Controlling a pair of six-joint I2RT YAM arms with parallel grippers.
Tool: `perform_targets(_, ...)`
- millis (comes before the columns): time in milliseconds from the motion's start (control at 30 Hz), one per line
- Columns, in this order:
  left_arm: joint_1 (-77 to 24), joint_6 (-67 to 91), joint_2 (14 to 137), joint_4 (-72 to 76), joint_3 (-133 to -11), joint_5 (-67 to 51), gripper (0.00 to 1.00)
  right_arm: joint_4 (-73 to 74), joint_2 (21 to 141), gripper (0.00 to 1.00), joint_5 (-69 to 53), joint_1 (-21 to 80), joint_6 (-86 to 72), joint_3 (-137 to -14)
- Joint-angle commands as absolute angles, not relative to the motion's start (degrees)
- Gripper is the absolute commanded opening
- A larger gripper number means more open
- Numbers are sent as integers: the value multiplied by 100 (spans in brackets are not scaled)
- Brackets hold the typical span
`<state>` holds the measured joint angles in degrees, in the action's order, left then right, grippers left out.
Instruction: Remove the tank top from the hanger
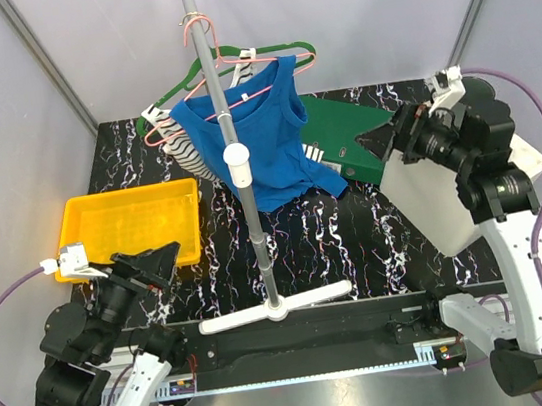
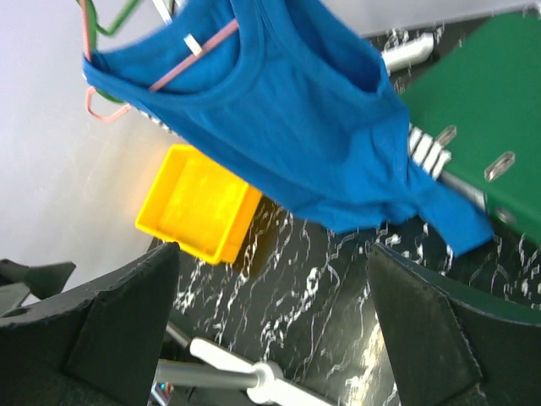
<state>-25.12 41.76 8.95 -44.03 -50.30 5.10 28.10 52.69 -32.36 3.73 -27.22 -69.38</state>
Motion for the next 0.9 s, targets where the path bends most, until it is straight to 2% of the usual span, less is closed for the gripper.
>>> perform_targets(0, -2540, 4148, 993, -4307, -5177, 370, 99, 2242, 5721, 100, -3234, 369, -2576, -7418)
perform_targets(233, -2540, 4166, 984, -4333, -5019, 272, 99, 2373, 7063, 100, -3067, 474, -2066, -8524)
perform_targets(533, -2540, 3621, 1616, -4333, -5185, 764, 99, 2470, 8786, 99, -2452, 1581, -1152, -9887)
perform_targets(700, -2540, 3551, 1995, -4280, -5265, 791, 99, 2566, 9369, 90, -2487, 1881, -397, -10790)
perform_targets(867, -2540, 3489, 2214, -4219, -5230, 676, 99, 2549, 9273, 84, -2557, 1951, 130, -10986)
